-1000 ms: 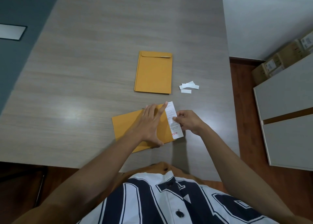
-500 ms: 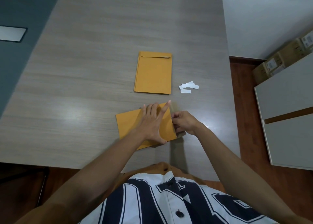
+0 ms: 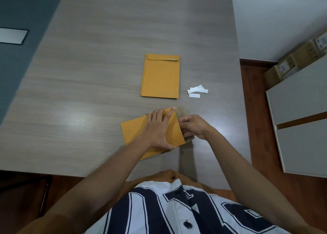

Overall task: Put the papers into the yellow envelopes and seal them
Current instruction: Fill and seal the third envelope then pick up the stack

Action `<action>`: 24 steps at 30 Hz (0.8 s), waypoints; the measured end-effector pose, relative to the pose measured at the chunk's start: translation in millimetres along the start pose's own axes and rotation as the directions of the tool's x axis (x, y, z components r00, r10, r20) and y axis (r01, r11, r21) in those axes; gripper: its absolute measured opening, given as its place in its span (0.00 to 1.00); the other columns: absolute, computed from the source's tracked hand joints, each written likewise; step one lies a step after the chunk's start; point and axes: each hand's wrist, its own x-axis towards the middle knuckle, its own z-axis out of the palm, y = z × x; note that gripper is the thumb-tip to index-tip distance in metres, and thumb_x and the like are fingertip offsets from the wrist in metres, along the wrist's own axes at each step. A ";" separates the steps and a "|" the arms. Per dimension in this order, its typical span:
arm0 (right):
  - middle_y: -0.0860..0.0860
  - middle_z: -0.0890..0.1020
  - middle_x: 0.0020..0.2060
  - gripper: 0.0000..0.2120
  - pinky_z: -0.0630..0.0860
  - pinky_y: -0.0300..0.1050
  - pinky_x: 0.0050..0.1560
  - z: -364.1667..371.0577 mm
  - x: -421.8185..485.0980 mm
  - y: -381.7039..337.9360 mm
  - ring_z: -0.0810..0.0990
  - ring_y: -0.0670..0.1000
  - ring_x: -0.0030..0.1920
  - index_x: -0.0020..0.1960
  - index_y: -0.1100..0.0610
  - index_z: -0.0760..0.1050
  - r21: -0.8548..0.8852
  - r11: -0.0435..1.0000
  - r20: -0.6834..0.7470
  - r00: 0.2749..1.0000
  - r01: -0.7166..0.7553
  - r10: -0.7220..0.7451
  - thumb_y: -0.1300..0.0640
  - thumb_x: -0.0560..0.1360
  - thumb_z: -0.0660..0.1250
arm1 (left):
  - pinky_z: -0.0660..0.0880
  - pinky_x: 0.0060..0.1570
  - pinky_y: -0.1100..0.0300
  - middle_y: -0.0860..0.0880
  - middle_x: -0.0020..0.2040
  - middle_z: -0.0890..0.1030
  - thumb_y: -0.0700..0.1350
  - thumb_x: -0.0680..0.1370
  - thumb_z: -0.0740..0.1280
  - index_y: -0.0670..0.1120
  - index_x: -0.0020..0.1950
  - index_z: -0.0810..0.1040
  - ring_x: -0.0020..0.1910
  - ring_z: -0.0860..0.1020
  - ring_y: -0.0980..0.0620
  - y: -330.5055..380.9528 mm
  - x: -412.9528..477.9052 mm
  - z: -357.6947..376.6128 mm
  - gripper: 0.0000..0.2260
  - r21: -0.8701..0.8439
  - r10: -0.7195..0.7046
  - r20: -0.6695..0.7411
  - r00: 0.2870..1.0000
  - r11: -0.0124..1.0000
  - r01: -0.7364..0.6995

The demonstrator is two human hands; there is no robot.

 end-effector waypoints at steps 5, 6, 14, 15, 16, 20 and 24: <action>0.62 0.85 0.47 0.09 0.84 0.55 0.43 -2.6 -2.3 -4.3 0.85 0.61 0.42 0.55 0.63 0.78 0.193 0.976 -0.228 0.972 0.102 -0.057 0.60 0.77 0.70 | 0.55 0.73 0.39 0.39 0.77 0.51 0.77 0.61 0.64 0.47 0.77 0.47 0.77 0.51 0.37 -6.8 -1.8 9.4 0.56 0.007 -0.248 0.011 0.969 0.969 0.248; 0.62 0.84 0.47 0.07 0.84 0.54 0.42 -0.9 -1.6 -2.9 0.84 0.61 0.41 0.53 0.62 0.79 0.211 0.968 -0.300 0.951 0.139 -0.071 0.60 0.77 0.70 | 0.54 0.74 0.40 0.39 0.78 0.50 0.77 0.64 0.63 0.47 0.77 0.50 0.77 0.50 0.38 -7.9 -1.8 11.4 0.53 -0.006 -0.297 0.017 0.955 0.955 0.298; 0.52 0.74 0.61 0.32 0.73 0.46 0.60 17.2 19.0 10.5 0.72 0.51 0.61 0.68 0.53 0.71 -0.563 0.819 -0.455 0.784 0.114 -0.422 0.44 0.68 0.76 | 0.70 0.58 0.53 0.42 0.65 0.67 0.54 0.81 0.60 0.44 0.71 0.67 0.61 0.68 0.44 -6.9 2.1 10.5 0.22 -0.051 -0.370 -0.084 0.925 0.929 0.367; 0.52 0.72 0.64 0.36 0.72 0.49 0.62 18.1 22.4 8.7 0.69 0.53 0.64 0.70 0.52 0.68 -0.647 0.756 -0.423 0.782 0.094 -0.458 0.42 0.68 0.76 | 0.71 0.56 0.54 0.43 0.63 0.68 0.53 0.81 0.60 0.44 0.67 0.70 0.58 0.70 0.45 -9.2 2.2 10.5 0.18 -0.080 -0.368 -0.091 0.926 0.929 0.361; 0.51 0.70 0.67 0.39 0.71 0.51 0.64 18.4 25.3 7.0 0.68 0.55 0.66 0.72 0.51 0.66 -0.734 0.675 -0.376 0.782 0.075 -0.496 0.40 0.67 0.75 | 0.72 0.55 0.54 0.44 0.61 0.69 0.52 0.81 0.62 0.44 0.64 0.74 0.57 0.71 0.46 -11.7 1.6 11.8 0.15 -0.101 -0.361 -0.099 0.927 0.931 0.351; 0.48 0.59 0.77 0.49 0.57 0.53 0.76 14.3 36.3 4.6 0.55 0.55 0.77 0.79 0.49 0.52 -0.917 0.387 -0.122 0.860 0.094 -0.496 0.39 0.68 0.75 | 0.71 0.53 0.57 0.46 0.56 0.71 0.51 0.75 0.72 0.44 0.54 0.78 0.55 0.70 0.48 -19.5 -1.4 17.0 0.13 -0.129 -0.365 -0.173 0.915 0.929 0.347; 0.50 0.62 0.75 0.51 0.50 0.54 0.77 12.2 40.9 5.7 0.55 0.56 0.77 0.79 0.49 0.51 -0.966 0.221 0.004 0.864 0.134 -0.504 0.38 0.66 0.75 | 0.70 0.62 0.54 0.45 0.65 0.69 0.52 0.67 0.79 0.46 0.67 0.70 0.62 0.69 0.46 -20.3 -0.1 15.3 0.33 -0.155 -0.432 -0.183 0.883 0.900 0.408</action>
